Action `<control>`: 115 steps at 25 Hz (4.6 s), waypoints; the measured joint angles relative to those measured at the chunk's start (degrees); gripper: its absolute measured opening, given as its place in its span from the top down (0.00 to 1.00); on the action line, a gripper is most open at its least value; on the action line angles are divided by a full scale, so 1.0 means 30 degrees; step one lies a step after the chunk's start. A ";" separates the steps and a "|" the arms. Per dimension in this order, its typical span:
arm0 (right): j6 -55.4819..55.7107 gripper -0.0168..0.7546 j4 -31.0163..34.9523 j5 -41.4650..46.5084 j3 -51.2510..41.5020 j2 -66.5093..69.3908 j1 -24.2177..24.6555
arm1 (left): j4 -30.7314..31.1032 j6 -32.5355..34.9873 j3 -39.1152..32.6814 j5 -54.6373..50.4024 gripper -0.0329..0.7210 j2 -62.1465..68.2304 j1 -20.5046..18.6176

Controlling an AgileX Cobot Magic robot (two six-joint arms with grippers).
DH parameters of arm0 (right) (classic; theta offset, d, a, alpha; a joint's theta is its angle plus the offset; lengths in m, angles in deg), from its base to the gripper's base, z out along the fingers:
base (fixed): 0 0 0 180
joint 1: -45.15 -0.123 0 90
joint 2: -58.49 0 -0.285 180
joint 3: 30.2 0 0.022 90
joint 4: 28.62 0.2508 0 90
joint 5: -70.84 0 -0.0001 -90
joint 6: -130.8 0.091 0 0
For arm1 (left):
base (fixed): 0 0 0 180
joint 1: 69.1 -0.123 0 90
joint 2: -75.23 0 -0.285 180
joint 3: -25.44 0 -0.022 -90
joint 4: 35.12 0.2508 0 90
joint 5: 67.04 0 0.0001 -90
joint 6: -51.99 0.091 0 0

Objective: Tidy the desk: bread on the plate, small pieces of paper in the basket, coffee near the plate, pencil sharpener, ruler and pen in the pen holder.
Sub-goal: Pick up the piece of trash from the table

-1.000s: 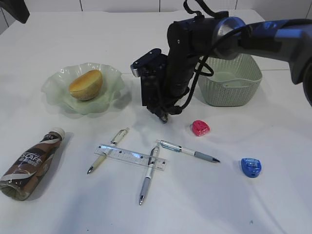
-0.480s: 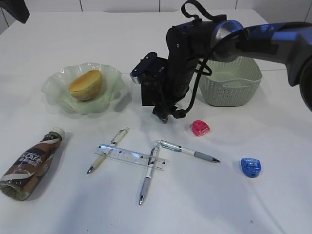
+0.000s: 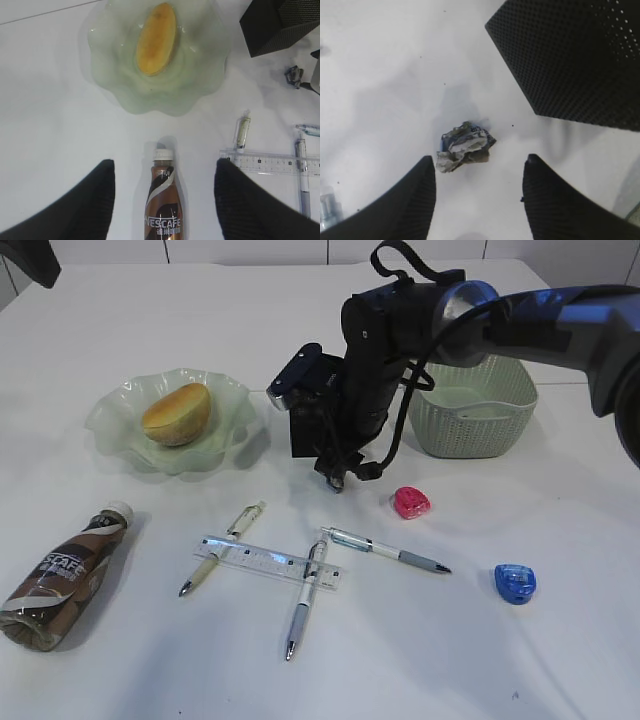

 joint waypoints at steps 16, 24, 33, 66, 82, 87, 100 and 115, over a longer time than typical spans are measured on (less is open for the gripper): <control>-0.0034 0.40 0.0320 -0.0784 0.0030 0.0443 0.0000 | 0.0000 0.0000 0.0000 0.0000 0.38 0.0000 0.0000; -0.0068 0.40 0.0706 -0.1018 0.0030 0.0443 0.0000 | 0.0000 0.0000 0.0000 0.0000 0.38 0.0000 0.0000; -0.0068 0.40 0.0738 -0.1139 0.0030 0.0830 0.0000 | 0.0000 0.0000 0.0000 0.0000 0.38 0.0000 0.0000; -0.0068 0.65 0.0867 -0.1316 0.0073 0.1494 0.0000 | 0.0000 0.0000 0.0000 0.0000 0.38 0.0000 0.0000; -0.0068 0.92 0.1260 -0.0725 0.0276 0.1614 0.0000 | 0.0000 0.0000 0.0000 0.0000 0.38 0.0000 0.0000; -0.0068 0.95 0.1260 -0.0221 0.0318 0.1614 0.0000 | 0.0000 0.0000 0.0000 0.0000 0.38 0.0000 0.0000; 0.0642 0.95 0.1903 0.2502 0.0594 0.1510 0.0000 | -0.0195 0.0000 0.0000 0.0000 0.38 0.0000 0.0000; 0.1828 0.96 0.2386 0.6023 0.2319 0.1578 0.0000 | -0.0195 0.0000 0.0000 0.0000 0.39 0.0000 0.0000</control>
